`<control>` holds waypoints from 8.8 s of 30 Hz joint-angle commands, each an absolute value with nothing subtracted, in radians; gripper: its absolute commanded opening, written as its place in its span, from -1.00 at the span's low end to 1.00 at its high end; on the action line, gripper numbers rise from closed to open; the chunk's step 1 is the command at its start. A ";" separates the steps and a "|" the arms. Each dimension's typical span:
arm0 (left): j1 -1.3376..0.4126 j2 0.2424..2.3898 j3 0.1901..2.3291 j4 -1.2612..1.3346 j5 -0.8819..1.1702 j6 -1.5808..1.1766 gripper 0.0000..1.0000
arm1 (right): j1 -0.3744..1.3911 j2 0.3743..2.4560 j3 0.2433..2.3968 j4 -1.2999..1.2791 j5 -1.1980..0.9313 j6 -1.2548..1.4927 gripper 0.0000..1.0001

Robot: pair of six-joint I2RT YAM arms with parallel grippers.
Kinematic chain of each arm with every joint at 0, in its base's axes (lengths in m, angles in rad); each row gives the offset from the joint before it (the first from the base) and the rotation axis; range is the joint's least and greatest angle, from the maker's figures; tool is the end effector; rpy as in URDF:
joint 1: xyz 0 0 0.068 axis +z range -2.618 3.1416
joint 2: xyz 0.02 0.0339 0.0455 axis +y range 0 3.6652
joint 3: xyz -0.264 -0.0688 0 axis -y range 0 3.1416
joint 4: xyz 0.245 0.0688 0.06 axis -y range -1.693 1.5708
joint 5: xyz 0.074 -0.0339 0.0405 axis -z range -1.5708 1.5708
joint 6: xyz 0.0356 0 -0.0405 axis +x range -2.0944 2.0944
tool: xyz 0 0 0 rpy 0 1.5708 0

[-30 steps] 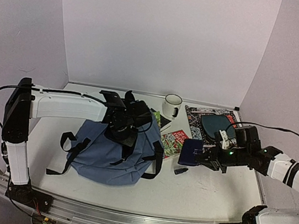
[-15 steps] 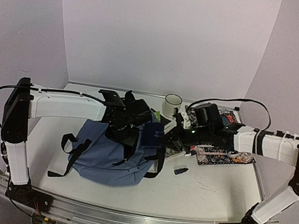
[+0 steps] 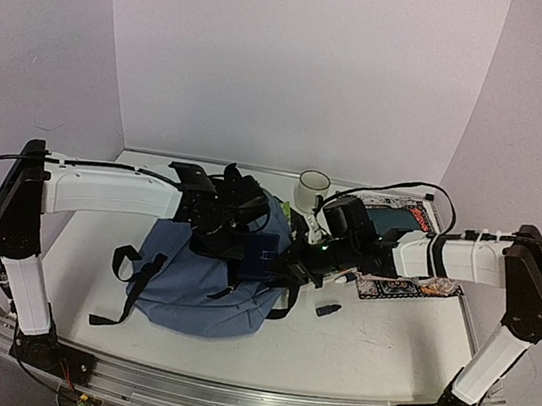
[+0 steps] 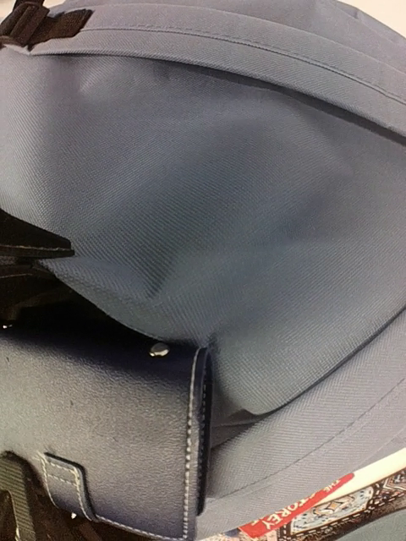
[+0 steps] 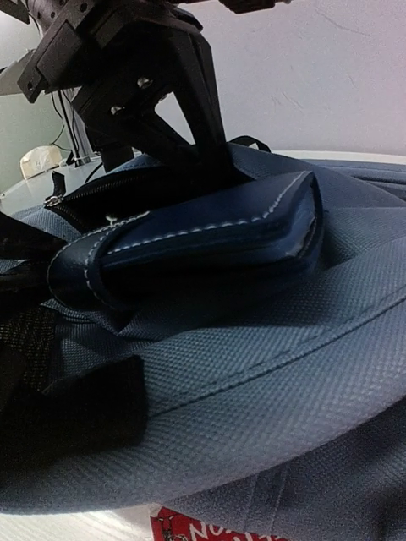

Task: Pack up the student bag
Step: Place the card case in the pocket on the back of the bag, then put down the student bag in the pocket on the back, then grab the pocket on the back of the student bag, then hold the student bag with the book, then zip the pocket on the back of the bag in the student bag, then pick up the student bag from the book.

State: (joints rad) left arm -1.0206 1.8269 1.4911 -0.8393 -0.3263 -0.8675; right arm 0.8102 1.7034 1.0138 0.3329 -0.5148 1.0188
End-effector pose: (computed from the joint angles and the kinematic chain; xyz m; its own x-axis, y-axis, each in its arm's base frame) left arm 0.2081 -0.3175 0.2454 -0.8786 0.0506 -0.4749 0.1124 0.9883 -0.1027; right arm 0.2496 0.2877 0.2289 -0.9339 0.0937 -0.3450 -0.2925 0.3548 0.8880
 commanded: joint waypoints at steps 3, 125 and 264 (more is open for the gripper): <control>-1.006 1.721 1.465 -0.672 -0.322 -0.970 -1.00 | 0.861 1.730 1.036 0.362 -0.546 1.040 -1.00; -0.994 1.447 1.000 -0.339 0.035 -0.740 0.03 | 0.949 1.546 1.016 0.138 -0.301 0.192 0.54; 0.025 1.915 1.290 -0.387 0.787 -0.071 0.99 | 0.847 1.532 1.068 0.260 -0.281 0.320 0.97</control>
